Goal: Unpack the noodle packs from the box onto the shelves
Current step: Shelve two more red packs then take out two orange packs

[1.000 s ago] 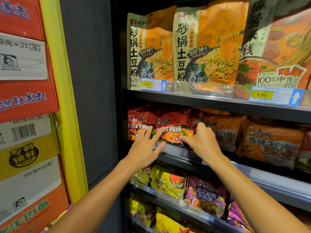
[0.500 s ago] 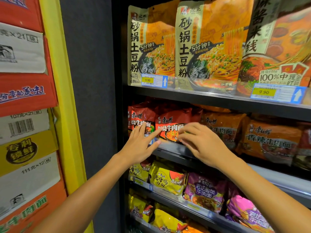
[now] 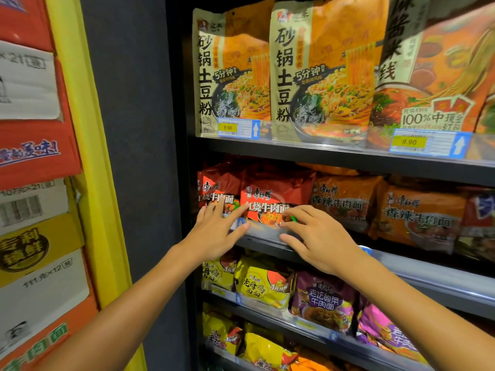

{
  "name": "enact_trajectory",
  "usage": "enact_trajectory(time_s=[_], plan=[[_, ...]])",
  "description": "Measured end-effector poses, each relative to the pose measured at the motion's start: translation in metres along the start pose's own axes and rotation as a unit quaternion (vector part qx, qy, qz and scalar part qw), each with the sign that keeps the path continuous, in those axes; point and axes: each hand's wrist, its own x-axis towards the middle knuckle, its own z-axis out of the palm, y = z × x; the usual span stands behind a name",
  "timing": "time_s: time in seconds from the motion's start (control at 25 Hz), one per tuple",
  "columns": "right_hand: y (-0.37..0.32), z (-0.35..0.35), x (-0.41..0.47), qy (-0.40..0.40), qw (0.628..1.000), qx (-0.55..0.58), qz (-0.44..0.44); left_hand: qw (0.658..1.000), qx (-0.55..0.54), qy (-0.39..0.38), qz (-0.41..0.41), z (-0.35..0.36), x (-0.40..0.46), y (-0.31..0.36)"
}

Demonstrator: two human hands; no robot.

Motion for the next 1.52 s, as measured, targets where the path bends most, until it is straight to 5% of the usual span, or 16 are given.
enact_trajectory(time_s=[0.48, 0.84, 1.24, 1.52], plan=[[-0.022, -0.003, 0.011, -0.025, 0.998, 0.042, 0.043, 0.993, -0.061, 0.081, -0.055, -0.002, 0.01, 0.003], [-0.03, -0.003, 0.009, -0.012, 0.993, 0.072, 0.089, 0.986, -0.123, 0.044, -0.101, -0.005, 0.03, 0.01], [-0.028, -0.043, -0.065, 0.004, 0.983, 0.121, 0.138, 0.996, -0.028, 0.062, 0.062, 0.008, -0.043, 0.025], [-0.027, -0.08, -0.223, -0.023, 0.967, 0.128, 0.219, 0.981, -0.054, 0.016, 0.185, 0.043, -0.101, 0.152]])
